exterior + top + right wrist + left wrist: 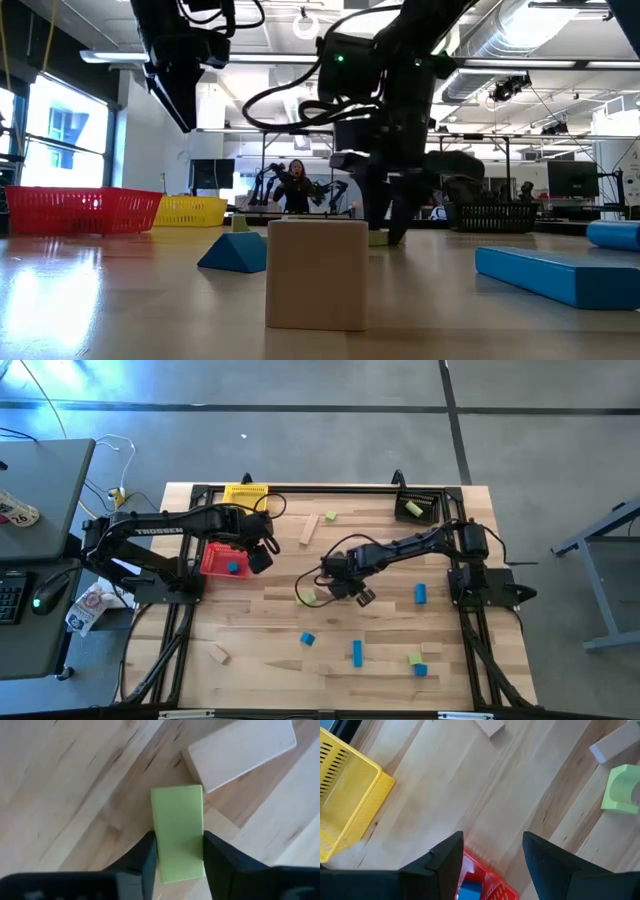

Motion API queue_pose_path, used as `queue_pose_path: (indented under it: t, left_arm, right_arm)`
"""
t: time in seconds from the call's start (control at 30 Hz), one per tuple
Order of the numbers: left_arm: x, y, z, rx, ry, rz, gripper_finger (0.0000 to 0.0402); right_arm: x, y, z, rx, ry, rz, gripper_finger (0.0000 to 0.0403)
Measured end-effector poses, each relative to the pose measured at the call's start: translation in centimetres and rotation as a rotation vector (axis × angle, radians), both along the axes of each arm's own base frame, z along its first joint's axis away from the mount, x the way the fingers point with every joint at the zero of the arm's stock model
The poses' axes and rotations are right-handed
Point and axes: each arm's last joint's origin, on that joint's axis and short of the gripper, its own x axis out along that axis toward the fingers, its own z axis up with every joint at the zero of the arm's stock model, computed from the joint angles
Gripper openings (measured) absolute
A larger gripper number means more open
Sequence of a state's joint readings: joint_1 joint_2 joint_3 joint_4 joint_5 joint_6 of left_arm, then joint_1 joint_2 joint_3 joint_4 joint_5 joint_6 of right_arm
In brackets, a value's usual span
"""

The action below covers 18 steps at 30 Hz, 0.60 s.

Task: Sort & place blocks by color
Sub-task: Put the green block into the black bin

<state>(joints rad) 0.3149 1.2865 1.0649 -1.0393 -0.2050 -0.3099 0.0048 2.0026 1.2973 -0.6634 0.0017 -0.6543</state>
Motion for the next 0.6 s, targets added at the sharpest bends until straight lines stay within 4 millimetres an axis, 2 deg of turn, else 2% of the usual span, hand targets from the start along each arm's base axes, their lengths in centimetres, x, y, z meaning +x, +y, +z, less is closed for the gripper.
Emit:
queue_pose_path:
  t: [0.13, 0.33, 0.47, 0.6]
  left_arm:
    - [0.0, 0.0, 0.0, 0.001, -0.002, 0.000, 0.0188]
    - [0.4, 0.1, 0.1, 0.014, -0.042, 0.000, 0.0188]
    - [1.0, 0.3, 0.4, 0.037, -0.103, -0.011, 0.0188]
    - [1.6, 0.5, 0.7, 0.070, -0.163, -0.039, 0.0188]
  right_arm:
    - [0.0, 0.2, 0.0, 0.013, 0.001, -0.105, 0.0091]
    - [-0.4, 0.6, 1.0, -0.043, -0.023, -0.241, 0.0091]
    - [-0.7, 0.6, 3.3, -0.088, -0.104, -0.316, 0.0091]
    - [-1.1, 0.4, 4.6, -0.141, -0.151, -0.399, 0.0091]
